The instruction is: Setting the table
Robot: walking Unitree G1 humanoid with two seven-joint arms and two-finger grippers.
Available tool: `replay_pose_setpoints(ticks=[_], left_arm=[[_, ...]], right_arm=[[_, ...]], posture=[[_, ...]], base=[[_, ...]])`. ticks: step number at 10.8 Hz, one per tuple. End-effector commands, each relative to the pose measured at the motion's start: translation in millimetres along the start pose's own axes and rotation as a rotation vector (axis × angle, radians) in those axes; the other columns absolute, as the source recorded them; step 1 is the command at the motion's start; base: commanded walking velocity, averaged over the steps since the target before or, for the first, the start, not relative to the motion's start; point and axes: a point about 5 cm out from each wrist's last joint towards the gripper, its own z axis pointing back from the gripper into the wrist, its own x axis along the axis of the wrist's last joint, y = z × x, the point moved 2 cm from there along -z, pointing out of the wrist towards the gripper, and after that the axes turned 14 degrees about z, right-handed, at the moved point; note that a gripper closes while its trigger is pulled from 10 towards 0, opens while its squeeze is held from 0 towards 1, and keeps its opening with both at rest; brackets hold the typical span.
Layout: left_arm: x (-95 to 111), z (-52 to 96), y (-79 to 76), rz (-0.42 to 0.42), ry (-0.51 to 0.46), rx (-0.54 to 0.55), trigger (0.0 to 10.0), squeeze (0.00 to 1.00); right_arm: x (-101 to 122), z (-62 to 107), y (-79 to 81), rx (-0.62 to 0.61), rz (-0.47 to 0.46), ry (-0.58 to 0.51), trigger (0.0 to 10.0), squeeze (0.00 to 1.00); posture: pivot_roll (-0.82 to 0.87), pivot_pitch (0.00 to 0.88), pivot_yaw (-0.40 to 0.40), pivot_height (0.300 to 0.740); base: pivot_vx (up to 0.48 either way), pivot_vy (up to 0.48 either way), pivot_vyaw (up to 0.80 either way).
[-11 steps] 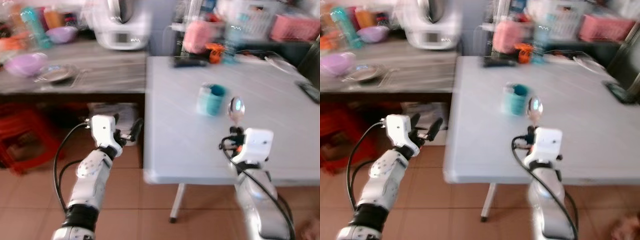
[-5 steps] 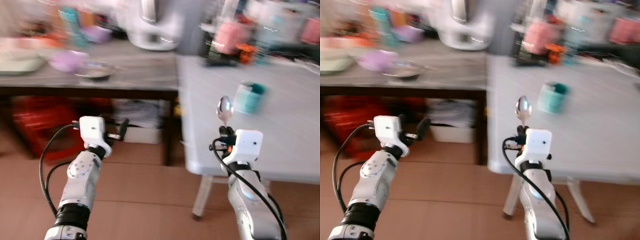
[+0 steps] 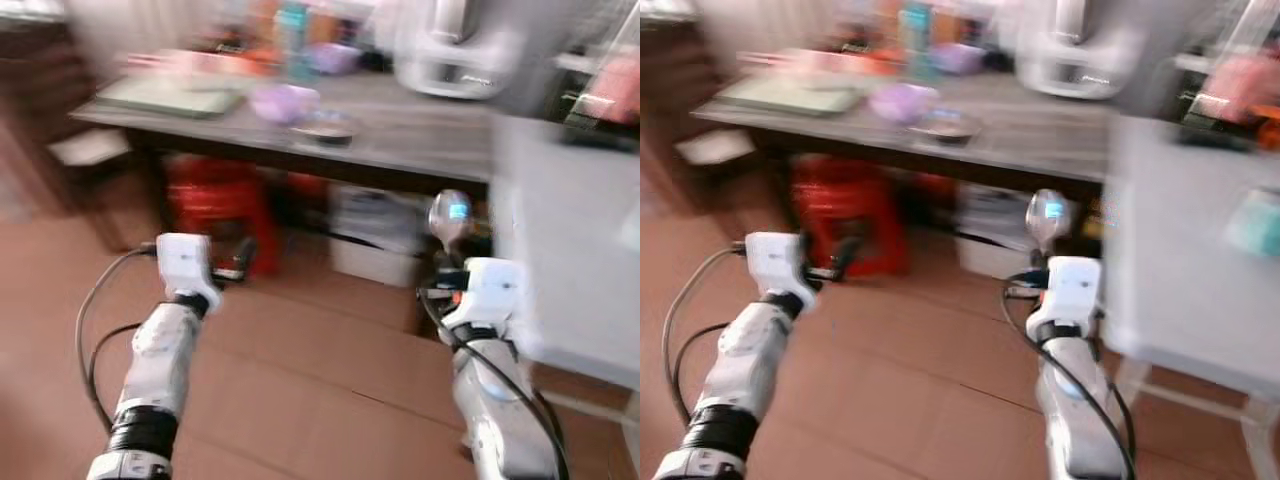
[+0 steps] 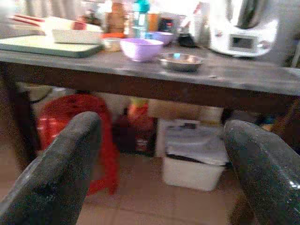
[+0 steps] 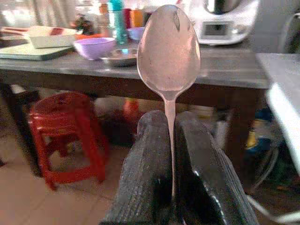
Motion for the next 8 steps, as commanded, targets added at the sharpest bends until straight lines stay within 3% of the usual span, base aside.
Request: replay_pose_setpoints(ticks=[1,3,5,8], left_arm=[[-5.0,-4.2,-13.3,-0.009,0.017,-0.036,10.0,0.0],[-2.6,-2.2,-19.2,-0.02,0.011,-0.118,10.0,0.0],[-1.8,-1.7,-18.6,-0.013,0.011,-0.127,10.0,0.0],[-3.4,-0.8,-19.7,-0.008,0.017,-0.141,10.0,0.0]], right_arm=[[-1.1,1.1,-11.5,-0.035,0.012,-0.001,10.0,0.0],[-1.0,1.3,-11.2,-0.041,0.005,-0.001,10.0,0.0],[-2.1,1.3,-12.2,-0.045,0.004,0.004,10.0,0.0],[-1.8,0.5,-11.6,-0.036,0.01,-0.002,10.0,0.0]], posture=[[-0.03,0.011,0.028,0.74],[-0.03,0.012,0.029,0.74],[-0.03,0.011,0.029,0.74],[-0.03,0.007,0.023,0.74]], base=[[0.0,0.0,0.0],[0.0,0.0,0.0],[0.0,0.0,0.0],[0.396,0.0,-0.14]])
